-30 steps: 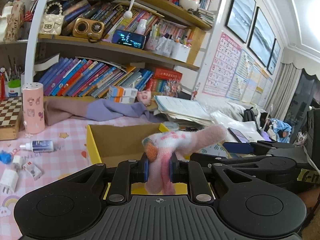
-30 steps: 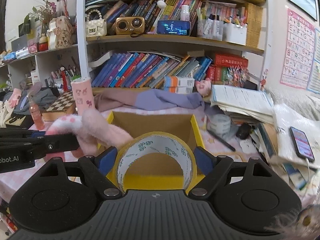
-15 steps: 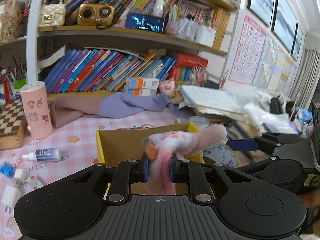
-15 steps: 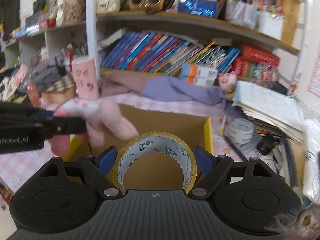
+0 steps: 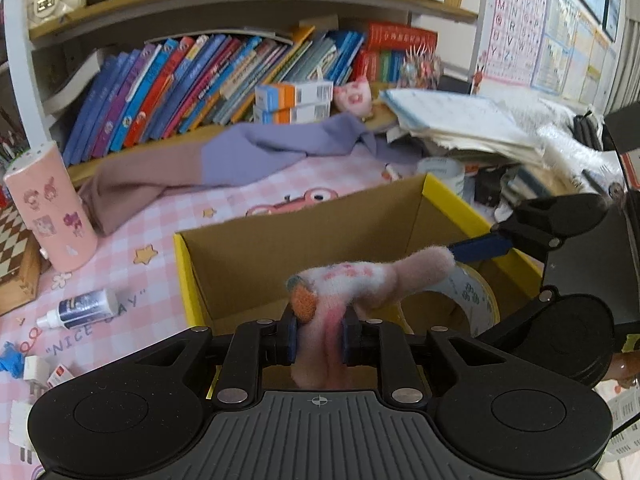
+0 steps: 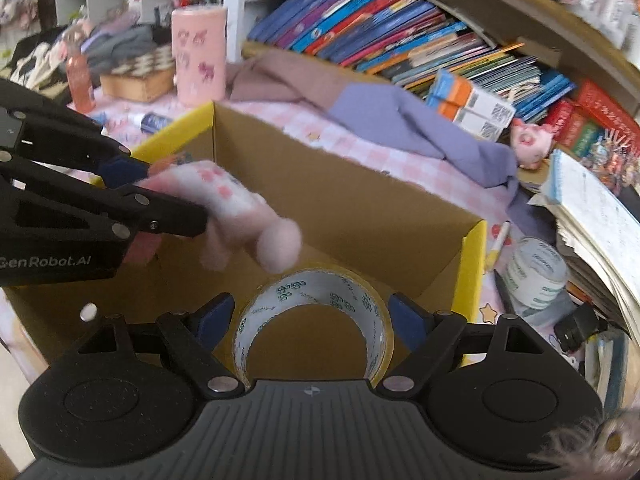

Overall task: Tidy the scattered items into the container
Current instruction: 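Lower both tools into the box and open them to release glove and tape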

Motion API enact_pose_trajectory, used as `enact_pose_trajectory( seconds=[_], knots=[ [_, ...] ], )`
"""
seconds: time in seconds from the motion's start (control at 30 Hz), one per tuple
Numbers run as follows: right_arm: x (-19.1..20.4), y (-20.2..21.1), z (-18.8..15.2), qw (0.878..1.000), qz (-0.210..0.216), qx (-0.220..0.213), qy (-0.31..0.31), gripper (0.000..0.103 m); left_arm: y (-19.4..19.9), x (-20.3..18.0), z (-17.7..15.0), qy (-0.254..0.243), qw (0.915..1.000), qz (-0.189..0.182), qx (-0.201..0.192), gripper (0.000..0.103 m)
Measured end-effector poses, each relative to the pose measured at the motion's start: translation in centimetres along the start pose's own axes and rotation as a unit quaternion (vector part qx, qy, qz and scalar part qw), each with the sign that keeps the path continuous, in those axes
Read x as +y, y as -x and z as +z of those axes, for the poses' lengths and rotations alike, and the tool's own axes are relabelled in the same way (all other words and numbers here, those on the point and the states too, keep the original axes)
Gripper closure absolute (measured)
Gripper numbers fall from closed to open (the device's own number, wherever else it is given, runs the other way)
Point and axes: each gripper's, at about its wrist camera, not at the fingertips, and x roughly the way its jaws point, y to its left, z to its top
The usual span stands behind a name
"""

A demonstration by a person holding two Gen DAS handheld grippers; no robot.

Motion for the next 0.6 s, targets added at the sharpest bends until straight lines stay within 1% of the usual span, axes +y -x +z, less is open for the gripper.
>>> enact_pose_trajectory(
  seconds=[0.03,0.2,0.23,0.27,0.3,0.33,0.37,0.4,0.47,0.5,0.6],
  knots=[
    [0.0,-0.3,0.0,1.000,0.001,0.003,0.000,0.020,-0.2,0.0,-0.1,0.000,1.0000,0.001,0.003,0.080],
    [-0.1,-0.8,0.0,1.000,0.008,0.009,0.001,0.020,-0.8,-0.1,-0.2,0.005,0.9998,0.014,0.012,0.079],
    [0.0,-0.8,0.0,1.000,0.009,0.008,0.001,0.020,-0.9,-0.1,-0.2,0.006,0.9998,0.016,0.013,0.074],
    [0.0,-0.8,0.1,1.000,0.008,0.009,0.002,0.019,-0.9,-0.1,-0.2,0.007,0.9997,0.020,0.015,0.067],
    [0.0,-0.9,0.1,1.000,0.007,0.009,0.001,0.019,-0.9,-0.2,-0.2,0.007,0.9996,0.021,0.015,0.062],
    [-0.1,-0.8,0.0,1.000,0.006,0.009,-0.002,0.019,-0.9,-0.2,-0.2,0.008,0.9996,0.022,0.014,0.051],
    [-0.1,-0.8,0.1,1.000,0.003,0.006,-0.002,0.017,-0.8,-0.2,-0.3,0.009,0.9996,0.025,0.010,0.044],
    [-0.1,-0.7,0.0,1.000,-0.001,0.003,-0.002,0.014,-0.7,-0.2,-0.3,0.011,0.9995,0.029,0.005,0.040],
    [-0.2,-0.4,-0.1,1.000,-0.004,-0.003,-0.006,0.014,-0.3,-0.1,-0.2,0.016,0.9994,0.031,-0.004,0.028],
    [-0.4,-0.3,-0.1,1.000,-0.005,-0.005,-0.010,0.014,-0.2,-0.1,-0.2,0.017,0.9994,0.030,-0.007,0.026],
    [-0.5,0.2,-0.3,1.000,-0.010,-0.015,-0.016,0.013,0.4,-0.2,-0.3,0.021,0.9992,0.031,-0.015,0.026]
  ],
)
